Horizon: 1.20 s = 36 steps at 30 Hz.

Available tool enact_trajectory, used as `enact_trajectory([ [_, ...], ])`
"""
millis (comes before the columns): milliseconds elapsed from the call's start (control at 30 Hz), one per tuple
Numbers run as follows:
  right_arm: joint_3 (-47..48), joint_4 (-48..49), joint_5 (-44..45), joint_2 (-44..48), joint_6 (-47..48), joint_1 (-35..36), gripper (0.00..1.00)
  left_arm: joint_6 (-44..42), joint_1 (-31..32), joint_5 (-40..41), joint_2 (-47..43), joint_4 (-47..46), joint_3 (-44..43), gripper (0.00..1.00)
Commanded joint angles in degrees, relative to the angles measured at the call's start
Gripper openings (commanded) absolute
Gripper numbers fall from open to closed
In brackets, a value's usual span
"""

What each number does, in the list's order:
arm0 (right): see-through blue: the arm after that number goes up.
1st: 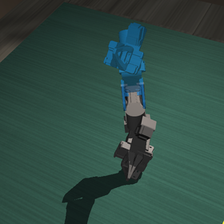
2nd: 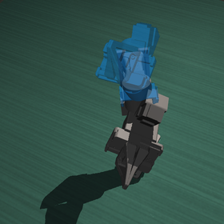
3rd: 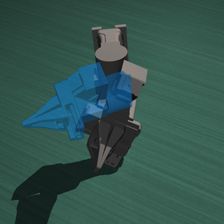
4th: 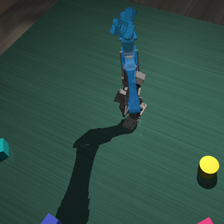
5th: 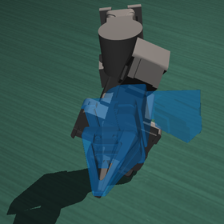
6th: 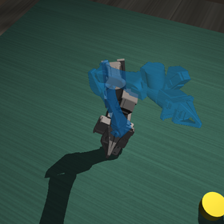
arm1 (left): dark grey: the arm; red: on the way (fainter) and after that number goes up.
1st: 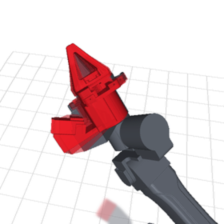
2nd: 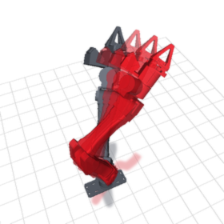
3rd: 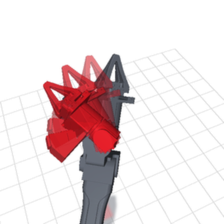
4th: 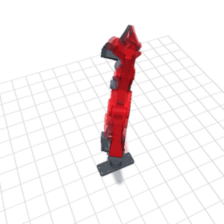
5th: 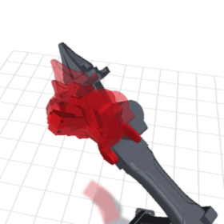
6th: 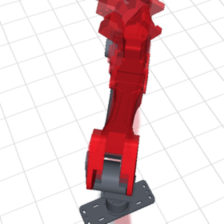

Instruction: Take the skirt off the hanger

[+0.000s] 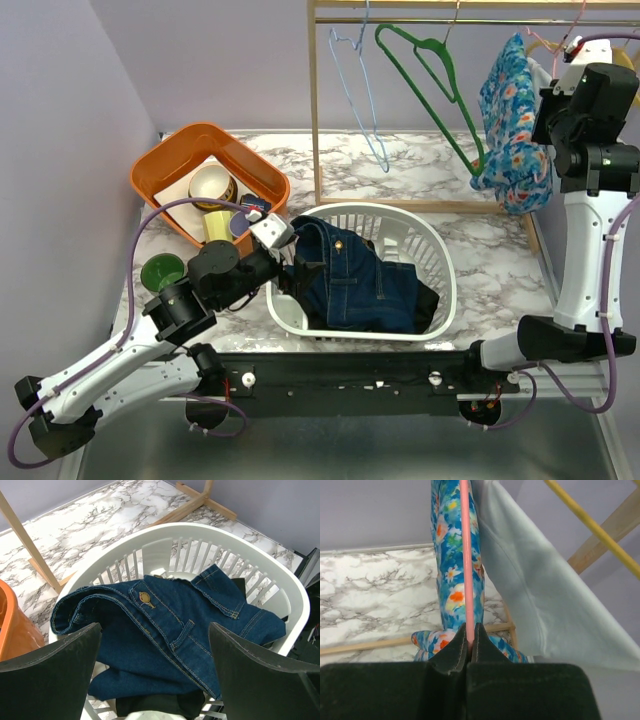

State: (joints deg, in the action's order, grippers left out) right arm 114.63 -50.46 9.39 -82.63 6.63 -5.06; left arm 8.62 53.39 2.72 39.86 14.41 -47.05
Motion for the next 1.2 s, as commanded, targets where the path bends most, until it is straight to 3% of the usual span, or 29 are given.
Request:
enact_trajectory([
  [0,2.4,8.5,-1.3,3.3,2.4,-0.4,0.01,0.5,0.3,-1.4,0.2,-1.4,0.6,0.99],
  [300,4.6,7.9,-2.0,4.9,0.7,-0.4,0.01,0.5,0.3,-1.8,0.7,-1.4,0.4,0.99],
  [700,6.7,-4.6,0.6,9.3,-3.6,-0.4,0.01,4.4,0.3,-4.5,3.1,-3.1,-6.0,0.99],
  [1033,0.2,-13.8,0.5,16.4,-11.5,-0.4,0.01,10.4,0.3,-10.5,6.8,-7.7,-11.6,0.99],
  [1167,-6.2,-13.5,-4.5,23.2,-17.9,-0.4,0.01,13.3,0.3,-14.5,8.3,-11.5,-11.5,0.99],
])
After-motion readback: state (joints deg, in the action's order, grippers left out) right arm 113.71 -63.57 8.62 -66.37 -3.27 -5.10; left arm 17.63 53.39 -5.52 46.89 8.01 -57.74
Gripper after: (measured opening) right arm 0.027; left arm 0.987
